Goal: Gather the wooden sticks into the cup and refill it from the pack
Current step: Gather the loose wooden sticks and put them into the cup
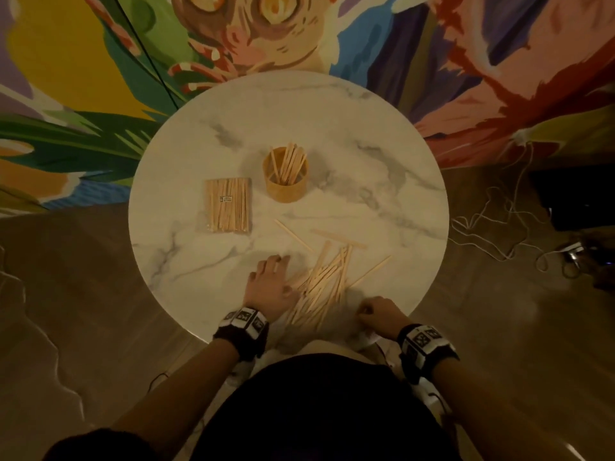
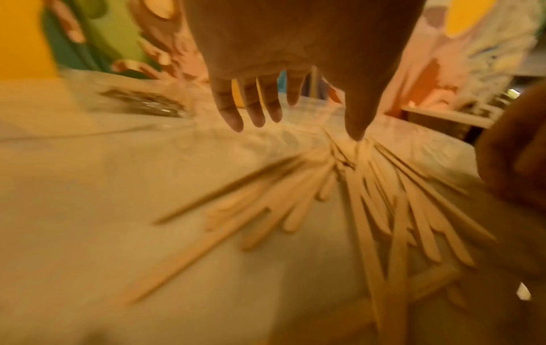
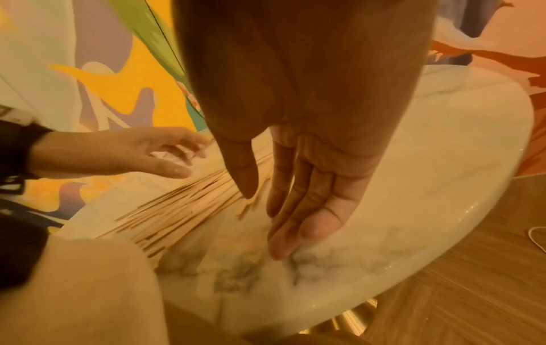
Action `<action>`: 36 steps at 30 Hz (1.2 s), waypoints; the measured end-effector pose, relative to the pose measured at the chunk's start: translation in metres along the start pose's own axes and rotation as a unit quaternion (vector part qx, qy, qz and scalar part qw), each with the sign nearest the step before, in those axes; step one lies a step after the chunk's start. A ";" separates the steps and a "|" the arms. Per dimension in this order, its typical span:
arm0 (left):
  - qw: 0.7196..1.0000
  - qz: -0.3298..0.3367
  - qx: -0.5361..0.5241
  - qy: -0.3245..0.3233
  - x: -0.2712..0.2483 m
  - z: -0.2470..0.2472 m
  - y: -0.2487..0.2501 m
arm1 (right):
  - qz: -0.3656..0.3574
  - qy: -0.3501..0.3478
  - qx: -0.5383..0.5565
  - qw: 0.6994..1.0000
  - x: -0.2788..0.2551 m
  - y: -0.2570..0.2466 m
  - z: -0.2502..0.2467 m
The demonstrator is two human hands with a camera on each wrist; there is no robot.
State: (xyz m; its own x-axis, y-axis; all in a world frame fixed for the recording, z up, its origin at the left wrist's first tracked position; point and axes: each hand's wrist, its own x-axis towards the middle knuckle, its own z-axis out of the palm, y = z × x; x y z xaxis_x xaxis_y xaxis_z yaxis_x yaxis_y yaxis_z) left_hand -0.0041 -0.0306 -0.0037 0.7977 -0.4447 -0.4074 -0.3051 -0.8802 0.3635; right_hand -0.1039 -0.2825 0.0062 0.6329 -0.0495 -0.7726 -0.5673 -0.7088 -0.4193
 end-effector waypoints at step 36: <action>0.998 0.042 -0.041 -0.034 0.008 0.020 0.040 | -0.043 -0.007 0.172 0.984 0.026 -0.046 0.003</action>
State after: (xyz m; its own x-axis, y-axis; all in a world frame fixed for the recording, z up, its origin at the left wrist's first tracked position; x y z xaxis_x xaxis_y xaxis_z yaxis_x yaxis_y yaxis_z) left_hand -0.0201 -0.0730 -0.0094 0.7333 -0.5296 -0.4264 -0.3241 -0.8235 0.4656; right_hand -0.0630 -0.2493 0.0041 0.6801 0.0122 -0.7330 -0.6584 -0.4297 -0.6180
